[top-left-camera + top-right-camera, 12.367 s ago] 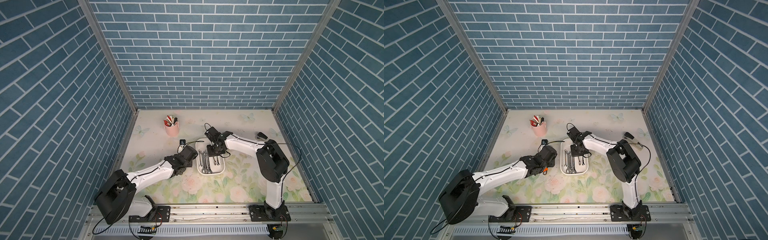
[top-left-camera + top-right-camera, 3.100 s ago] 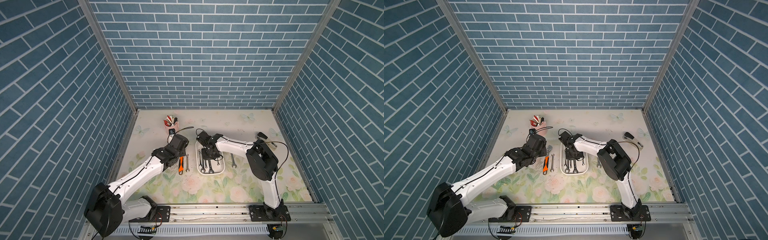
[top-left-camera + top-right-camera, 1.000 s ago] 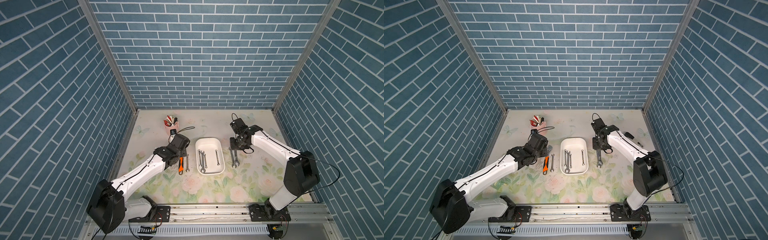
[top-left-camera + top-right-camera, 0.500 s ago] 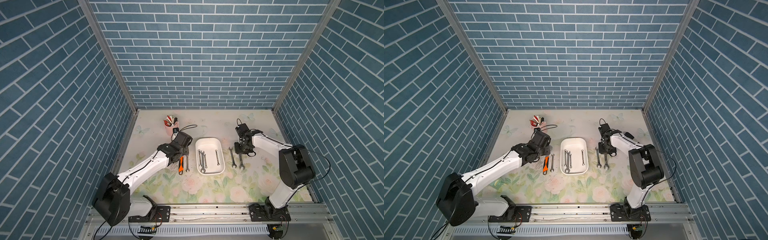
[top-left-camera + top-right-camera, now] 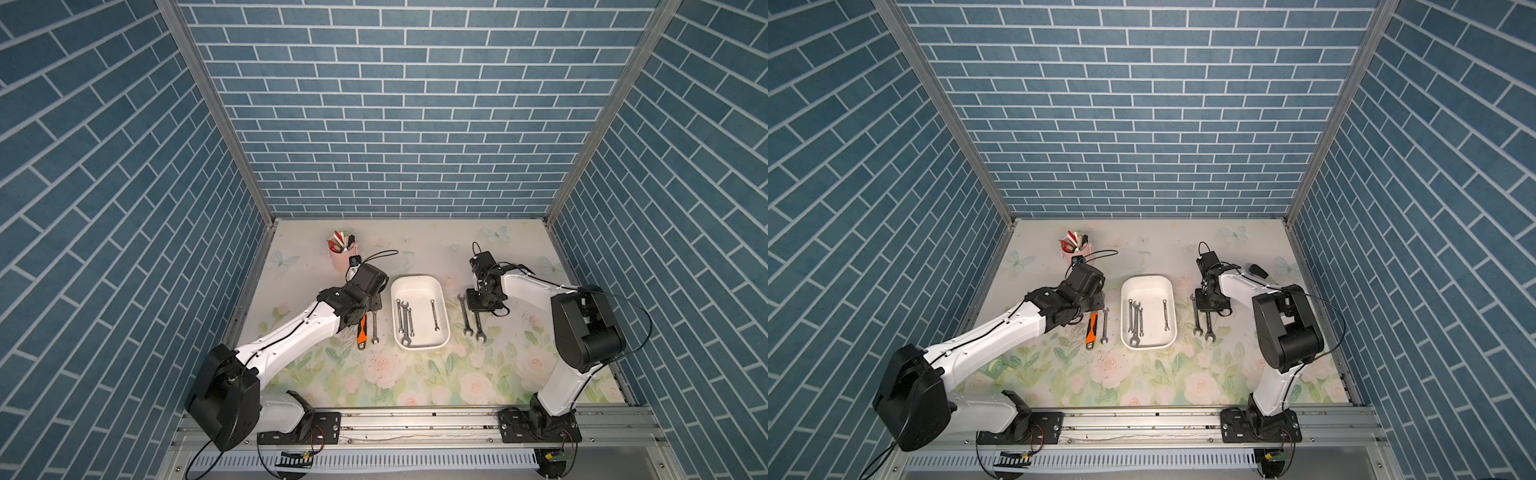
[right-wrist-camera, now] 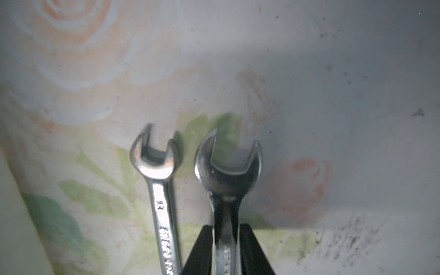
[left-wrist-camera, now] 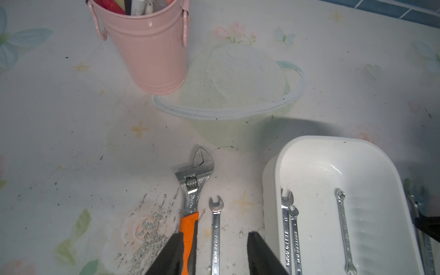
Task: Take out the wrench from the storage box
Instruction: Place the wrench at the center of the board.
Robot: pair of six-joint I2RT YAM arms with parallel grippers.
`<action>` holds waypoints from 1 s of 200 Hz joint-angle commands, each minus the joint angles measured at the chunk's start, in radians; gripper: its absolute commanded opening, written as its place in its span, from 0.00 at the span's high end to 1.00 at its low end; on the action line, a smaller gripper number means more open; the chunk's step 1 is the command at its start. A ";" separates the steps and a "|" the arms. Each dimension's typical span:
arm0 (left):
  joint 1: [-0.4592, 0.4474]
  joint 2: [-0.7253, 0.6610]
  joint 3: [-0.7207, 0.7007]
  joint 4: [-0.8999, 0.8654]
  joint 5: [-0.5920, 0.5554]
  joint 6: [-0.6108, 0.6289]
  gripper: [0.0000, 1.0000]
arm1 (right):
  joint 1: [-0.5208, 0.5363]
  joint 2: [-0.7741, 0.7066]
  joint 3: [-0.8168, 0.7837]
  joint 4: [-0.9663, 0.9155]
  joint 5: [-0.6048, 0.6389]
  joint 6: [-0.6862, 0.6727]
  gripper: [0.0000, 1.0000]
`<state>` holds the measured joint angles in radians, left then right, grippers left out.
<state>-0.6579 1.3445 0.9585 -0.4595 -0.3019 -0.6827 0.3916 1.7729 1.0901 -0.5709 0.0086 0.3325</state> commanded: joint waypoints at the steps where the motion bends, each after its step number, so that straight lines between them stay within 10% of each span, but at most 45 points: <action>1: -0.022 -0.014 0.040 -0.023 -0.016 -0.023 0.51 | -0.003 -0.010 -0.003 -0.014 -0.006 -0.003 0.72; 200: -0.341 0.223 0.319 -0.117 -0.089 -0.215 0.38 | -0.003 -0.341 0.042 -0.122 -0.054 0.052 0.41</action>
<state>-0.9939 1.5234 1.2461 -0.5373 -0.3988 -0.8665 0.3916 1.4734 1.1629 -0.7040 -0.0303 0.3634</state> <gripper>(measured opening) 0.594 0.568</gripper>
